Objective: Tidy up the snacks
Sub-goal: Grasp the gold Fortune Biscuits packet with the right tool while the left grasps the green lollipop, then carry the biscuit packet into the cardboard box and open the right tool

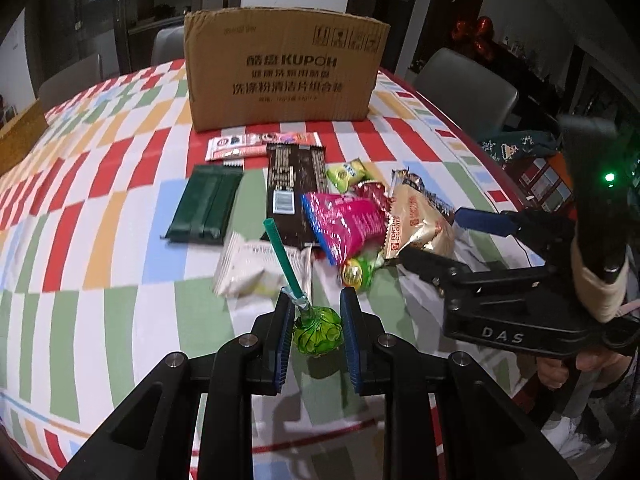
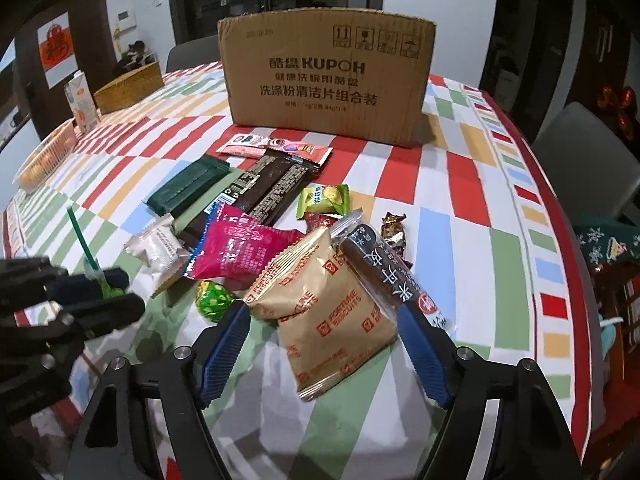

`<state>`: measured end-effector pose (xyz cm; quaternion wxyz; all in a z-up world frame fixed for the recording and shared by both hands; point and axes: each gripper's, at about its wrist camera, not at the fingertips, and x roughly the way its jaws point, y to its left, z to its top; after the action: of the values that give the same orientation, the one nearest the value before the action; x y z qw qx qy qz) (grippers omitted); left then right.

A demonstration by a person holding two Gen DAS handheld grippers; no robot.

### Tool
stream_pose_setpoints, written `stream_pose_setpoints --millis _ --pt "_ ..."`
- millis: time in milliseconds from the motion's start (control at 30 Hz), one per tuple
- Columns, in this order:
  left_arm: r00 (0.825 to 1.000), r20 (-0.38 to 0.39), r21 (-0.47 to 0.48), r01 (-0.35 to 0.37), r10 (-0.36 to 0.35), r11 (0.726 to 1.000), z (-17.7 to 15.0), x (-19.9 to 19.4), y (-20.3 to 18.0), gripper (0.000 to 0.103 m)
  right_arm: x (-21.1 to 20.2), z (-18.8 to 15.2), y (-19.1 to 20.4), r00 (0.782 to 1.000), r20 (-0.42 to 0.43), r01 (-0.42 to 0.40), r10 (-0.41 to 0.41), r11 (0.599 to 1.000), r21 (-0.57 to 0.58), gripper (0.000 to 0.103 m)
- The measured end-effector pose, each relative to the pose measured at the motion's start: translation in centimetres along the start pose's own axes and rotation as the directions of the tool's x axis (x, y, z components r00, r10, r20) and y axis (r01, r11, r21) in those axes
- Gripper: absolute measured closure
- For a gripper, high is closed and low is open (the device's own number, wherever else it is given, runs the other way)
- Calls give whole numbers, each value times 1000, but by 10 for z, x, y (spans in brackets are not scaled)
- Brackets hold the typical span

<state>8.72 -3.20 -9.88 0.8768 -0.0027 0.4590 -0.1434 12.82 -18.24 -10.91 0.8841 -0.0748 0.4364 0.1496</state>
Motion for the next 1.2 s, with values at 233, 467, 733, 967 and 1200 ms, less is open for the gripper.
stream_pose_setpoints --millis 233,467,733,967,1200 --pt "1000 3 -1 11 -11 1000 7 5 -2 79 15 3 -4 997 -56 -44 44 999 -8 45" --pt "999 37 -2 3 -3 1000 13 2 -1 79 7 4 -4 996 -50 -77 79 996 35 57" --pt "993 114 -1 -7 7 1000 25 -20 1 79 -20 14 -1 997 25 -70 69 996 46 57" --pt "975 219 18 -34 30 999 48 -46 2 79 -46 37 0 991 125 -58 53 998 38 57" --pt "944 329 31 -54 41 998 86 -72 8 79 -72 77 -2 971 238 -41 34 999 26 57"
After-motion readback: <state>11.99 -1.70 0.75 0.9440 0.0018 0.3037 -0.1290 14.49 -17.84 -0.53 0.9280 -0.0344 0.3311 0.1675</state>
